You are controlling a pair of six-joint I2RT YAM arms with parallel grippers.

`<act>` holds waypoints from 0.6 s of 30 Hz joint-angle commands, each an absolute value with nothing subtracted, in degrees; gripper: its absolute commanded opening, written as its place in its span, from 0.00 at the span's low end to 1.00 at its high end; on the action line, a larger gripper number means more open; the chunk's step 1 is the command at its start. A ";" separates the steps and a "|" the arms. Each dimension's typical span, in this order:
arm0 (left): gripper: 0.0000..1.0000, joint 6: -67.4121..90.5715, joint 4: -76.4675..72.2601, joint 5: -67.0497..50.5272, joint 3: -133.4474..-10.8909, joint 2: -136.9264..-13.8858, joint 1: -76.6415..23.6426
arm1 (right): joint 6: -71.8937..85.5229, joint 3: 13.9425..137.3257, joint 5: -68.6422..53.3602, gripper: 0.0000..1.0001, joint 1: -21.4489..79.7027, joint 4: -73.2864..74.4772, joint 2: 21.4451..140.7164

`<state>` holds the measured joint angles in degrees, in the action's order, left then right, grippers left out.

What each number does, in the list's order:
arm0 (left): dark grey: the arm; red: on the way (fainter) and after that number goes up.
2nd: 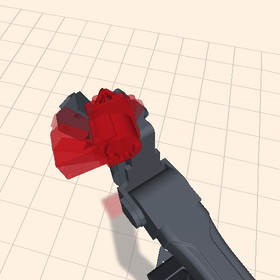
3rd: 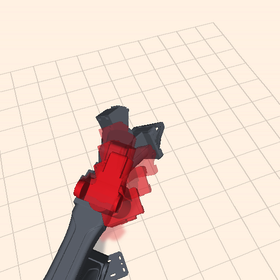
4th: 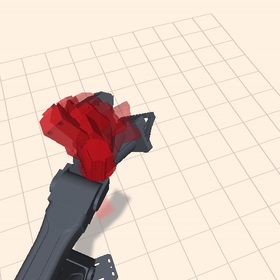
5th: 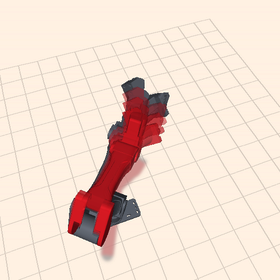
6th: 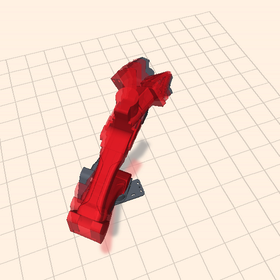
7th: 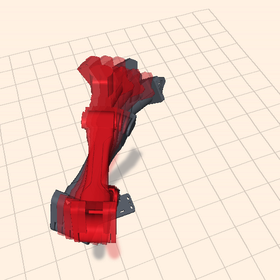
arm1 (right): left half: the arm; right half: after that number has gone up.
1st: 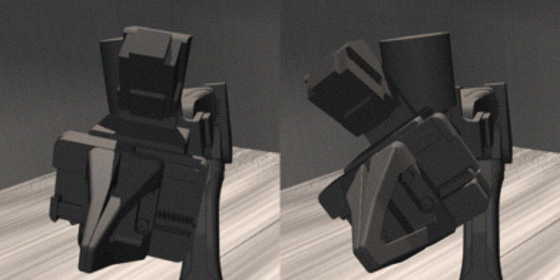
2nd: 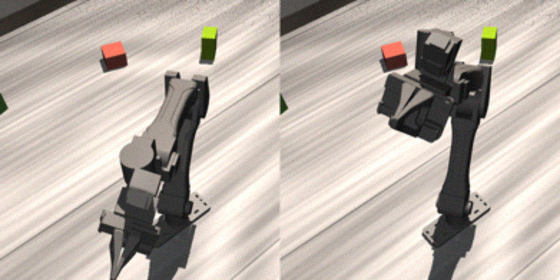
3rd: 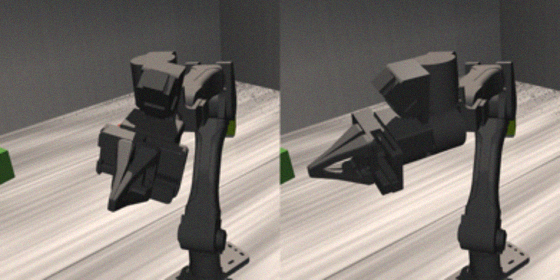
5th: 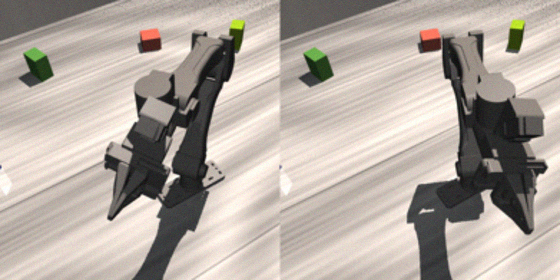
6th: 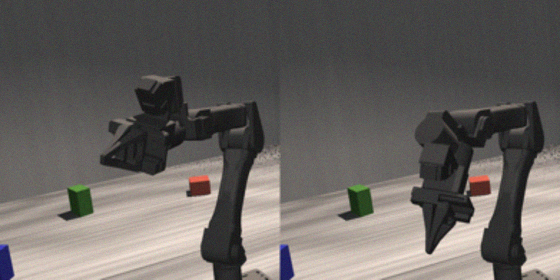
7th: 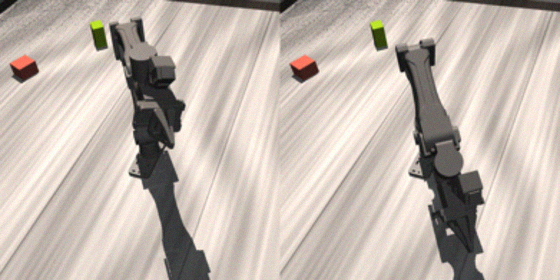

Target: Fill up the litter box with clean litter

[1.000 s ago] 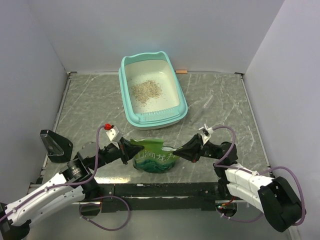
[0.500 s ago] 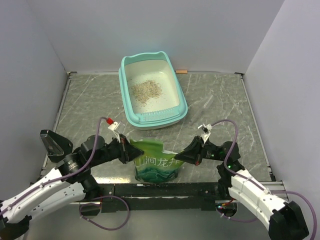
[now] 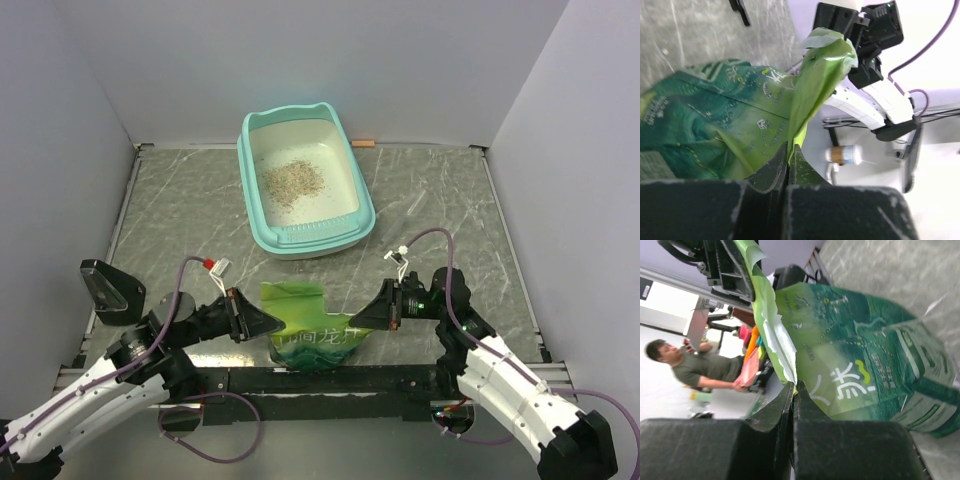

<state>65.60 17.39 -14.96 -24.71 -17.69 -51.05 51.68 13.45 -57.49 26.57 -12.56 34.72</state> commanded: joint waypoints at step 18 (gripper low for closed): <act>0.01 91.58 37.71 -26.63 -18.81 -6.85 -50.45 | 54.33 14.32 -64.61 0.00 21.18 4.99 37.88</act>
<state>80.82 23.33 -22.13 -18.72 -6.20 -50.63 60.18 11.68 -67.13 23.77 -7.40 37.41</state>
